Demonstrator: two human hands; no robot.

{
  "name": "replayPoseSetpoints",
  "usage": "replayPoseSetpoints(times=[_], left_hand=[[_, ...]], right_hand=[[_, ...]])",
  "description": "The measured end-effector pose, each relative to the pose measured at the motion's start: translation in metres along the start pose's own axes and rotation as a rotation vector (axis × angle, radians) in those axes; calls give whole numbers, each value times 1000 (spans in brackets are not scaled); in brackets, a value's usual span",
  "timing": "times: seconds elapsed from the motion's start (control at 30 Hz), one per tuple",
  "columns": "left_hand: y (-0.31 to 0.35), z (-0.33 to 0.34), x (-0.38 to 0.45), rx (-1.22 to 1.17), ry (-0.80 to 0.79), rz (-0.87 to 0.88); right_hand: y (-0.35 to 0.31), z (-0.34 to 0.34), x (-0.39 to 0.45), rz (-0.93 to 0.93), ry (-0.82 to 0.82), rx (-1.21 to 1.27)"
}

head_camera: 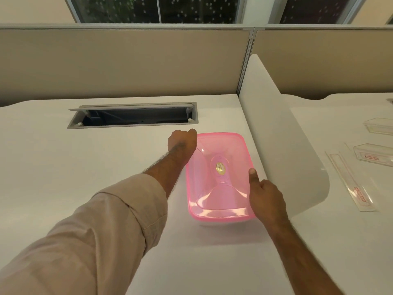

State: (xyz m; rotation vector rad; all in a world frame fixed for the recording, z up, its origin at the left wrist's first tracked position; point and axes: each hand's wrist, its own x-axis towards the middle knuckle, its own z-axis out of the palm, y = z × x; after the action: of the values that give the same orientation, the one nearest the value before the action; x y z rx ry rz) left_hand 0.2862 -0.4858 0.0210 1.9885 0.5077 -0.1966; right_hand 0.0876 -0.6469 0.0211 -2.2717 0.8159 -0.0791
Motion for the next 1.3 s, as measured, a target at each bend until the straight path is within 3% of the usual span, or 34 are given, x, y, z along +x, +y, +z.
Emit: replayPoseSetpoints(times=[0.27, 0.53, 0.8, 1.3], left_hand=[[0, -3, -5, 59, 21, 49], [-40, -29, -71, 157, -82, 257], [-95, -35, -155, 75, 77, 92], [-90, -38, -150, 28, -43, 87]], right_hand=[[-2, 2, -1, -44, 8, 189], [-4, 3, -1, -25, 24, 172], [-5, 3, -1, -18, 36, 157], [-7, 3, -1, -3, 56, 72]])
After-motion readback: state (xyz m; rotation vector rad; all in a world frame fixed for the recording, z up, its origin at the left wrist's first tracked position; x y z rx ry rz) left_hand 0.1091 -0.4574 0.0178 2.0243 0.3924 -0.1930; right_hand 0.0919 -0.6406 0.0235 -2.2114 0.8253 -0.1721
